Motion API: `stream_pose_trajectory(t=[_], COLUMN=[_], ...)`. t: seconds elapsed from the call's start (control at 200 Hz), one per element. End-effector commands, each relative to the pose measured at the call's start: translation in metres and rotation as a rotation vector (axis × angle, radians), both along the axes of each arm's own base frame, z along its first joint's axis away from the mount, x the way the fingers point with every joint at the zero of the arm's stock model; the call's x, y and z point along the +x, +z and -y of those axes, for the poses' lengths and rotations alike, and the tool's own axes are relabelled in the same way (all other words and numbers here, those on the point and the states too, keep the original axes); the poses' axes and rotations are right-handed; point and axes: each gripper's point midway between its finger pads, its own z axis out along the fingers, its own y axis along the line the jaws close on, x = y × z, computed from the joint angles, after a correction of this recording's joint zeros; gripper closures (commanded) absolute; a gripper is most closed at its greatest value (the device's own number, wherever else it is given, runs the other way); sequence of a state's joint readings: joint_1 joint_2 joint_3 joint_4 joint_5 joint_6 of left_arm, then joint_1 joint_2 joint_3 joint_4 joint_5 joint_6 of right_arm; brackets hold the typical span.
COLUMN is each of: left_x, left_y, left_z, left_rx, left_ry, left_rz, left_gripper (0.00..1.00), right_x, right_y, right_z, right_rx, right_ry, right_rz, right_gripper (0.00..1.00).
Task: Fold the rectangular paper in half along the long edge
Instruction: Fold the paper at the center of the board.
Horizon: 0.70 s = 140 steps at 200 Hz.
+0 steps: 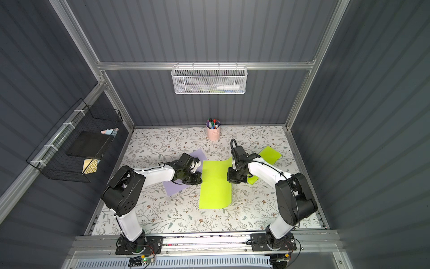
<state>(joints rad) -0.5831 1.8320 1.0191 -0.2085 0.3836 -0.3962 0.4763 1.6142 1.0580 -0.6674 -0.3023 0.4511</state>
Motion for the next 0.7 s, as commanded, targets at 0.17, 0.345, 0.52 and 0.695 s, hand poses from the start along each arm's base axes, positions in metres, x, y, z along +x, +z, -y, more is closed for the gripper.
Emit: stream_pose_trajectory(t=[0.17, 0.345, 0.52, 0.695], left_x=[-0.018, -0.018, -0.02, -0.022], left_y=[-0.024, -0.024, -0.025, -0.023], left_z=[-0.011, -0.011, -0.013, -0.013], left_rx=[0.055, 0.055, 0.058, 0.058], left_ry=[-0.003, -0.003, -0.002, -0.002], left_rz=[-0.069, -0.069, -0.075, -0.074], left_gripper=[1.0, 1.0, 1.0, 1.0], right_x=[0.002, 0.005, 0.003, 0.005], right_y=[0.018, 0.028, 0.023, 0.017], right_z=[-0.017, -0.045, -0.079, -0.103], right_rx=[0.073, 0.105, 0.132, 0.148], right_ry=[0.029, 0.08, 0.13, 0.17], right_rz=[-0.016, 0.003, -0.009, -0.015], right_gripper=[1.0, 1.0, 1.0, 1.0])
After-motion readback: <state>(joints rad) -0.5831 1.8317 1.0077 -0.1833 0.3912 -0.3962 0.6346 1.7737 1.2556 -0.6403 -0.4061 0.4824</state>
